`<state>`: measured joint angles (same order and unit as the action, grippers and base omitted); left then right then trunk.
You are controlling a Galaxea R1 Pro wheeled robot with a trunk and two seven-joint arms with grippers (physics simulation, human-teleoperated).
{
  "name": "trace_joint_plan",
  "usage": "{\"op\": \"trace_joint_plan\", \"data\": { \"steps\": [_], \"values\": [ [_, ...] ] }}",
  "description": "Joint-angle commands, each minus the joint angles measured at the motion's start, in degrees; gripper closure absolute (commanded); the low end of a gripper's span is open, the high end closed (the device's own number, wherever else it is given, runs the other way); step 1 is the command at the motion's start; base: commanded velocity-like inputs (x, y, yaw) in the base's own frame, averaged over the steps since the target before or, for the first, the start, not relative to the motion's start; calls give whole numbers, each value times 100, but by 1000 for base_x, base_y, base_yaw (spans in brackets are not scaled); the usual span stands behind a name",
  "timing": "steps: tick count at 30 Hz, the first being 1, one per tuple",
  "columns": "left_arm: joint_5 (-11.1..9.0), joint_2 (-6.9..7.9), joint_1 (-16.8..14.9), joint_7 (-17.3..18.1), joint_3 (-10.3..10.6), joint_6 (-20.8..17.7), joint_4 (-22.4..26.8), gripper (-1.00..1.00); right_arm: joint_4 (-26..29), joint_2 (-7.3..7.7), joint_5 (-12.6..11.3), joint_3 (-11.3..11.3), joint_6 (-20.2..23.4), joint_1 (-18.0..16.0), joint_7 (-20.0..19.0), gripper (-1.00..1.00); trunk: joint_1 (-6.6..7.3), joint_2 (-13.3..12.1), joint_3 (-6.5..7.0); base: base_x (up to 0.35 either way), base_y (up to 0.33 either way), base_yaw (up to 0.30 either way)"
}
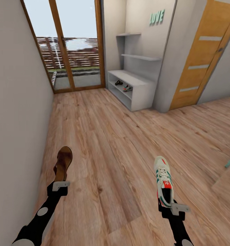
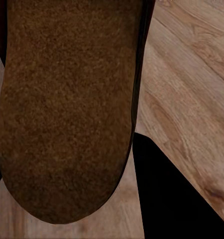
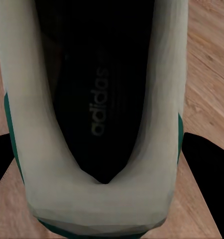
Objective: Pick up the two gym shoes and the two sandals from the corridor floor and place them onto the hallstand (shoe rack) in the corridor, making sure they are on the rack and not on the floor. Arrange them so the two gym shoes are next to each other and the two sandals are next to each other.
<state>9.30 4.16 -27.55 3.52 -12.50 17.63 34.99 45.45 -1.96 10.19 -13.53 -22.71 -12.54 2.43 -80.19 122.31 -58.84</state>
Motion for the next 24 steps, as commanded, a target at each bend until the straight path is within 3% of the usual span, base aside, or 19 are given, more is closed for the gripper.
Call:
{"op": "trace_joint_plan", "data": {
  "steps": [1, 6, 15, 24],
  "values": [
    [72, -6, -5, 43, -42, 21, -1, 100, -2, -6, 53, -18, -14, -3, 21, 100, -3, 1, -4, 340, 0, 0],
    [72, -7, -5, 43, -42, 21, -1, 100, -2, -9, 53, -18, -14, -3, 22, 100, -3, 1, -4, 340, 0, 47],
    [72, -4, -5, 43, -42, 21, -1, 100, 4, -12, 53, -18, -14, -3, 21, 100, -3, 1, -4, 340, 0, 210],
    [72, -6, -5, 43, -42, 21, -1, 100, 7, -11, 51, -18, -14, -3, 14, 100, -3, 1, -4, 340, 0, 27]
  ]
}}
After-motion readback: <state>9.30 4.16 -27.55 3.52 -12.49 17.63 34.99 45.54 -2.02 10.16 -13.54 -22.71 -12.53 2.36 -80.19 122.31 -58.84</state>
